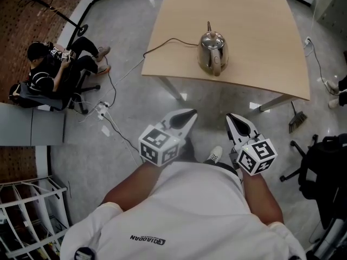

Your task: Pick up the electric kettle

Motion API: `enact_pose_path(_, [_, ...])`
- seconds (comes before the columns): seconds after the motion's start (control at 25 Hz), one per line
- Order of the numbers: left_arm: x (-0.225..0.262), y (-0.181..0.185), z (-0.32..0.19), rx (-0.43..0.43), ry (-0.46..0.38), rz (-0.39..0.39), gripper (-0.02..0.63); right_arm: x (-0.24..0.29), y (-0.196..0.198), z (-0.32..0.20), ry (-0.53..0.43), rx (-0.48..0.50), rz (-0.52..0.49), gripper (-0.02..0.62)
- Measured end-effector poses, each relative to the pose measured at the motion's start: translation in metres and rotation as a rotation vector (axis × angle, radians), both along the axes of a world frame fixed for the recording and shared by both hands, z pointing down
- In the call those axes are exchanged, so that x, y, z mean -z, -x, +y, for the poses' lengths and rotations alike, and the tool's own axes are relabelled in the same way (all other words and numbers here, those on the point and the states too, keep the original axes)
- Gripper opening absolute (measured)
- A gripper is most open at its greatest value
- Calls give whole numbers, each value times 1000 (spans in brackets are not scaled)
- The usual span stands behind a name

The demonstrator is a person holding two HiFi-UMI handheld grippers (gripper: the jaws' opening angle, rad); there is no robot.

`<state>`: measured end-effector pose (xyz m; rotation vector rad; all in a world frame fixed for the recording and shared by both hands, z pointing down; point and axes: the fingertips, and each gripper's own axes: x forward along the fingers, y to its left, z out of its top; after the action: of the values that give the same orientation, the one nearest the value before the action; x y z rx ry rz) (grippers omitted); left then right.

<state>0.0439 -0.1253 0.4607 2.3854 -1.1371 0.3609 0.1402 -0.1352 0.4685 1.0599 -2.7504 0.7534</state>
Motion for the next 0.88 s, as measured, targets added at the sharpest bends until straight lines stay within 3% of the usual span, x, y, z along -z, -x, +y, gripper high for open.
enact_pose_path(0.52, [-5, 47, -76, -117, -12, 9, -5, 5, 39, -68, -8, -119, 74, 21])
enact_pose_path(0.88, [-13, 87, -125, -198, -24, 32, -5, -6, 70, -111, -12, -186, 193, 21])
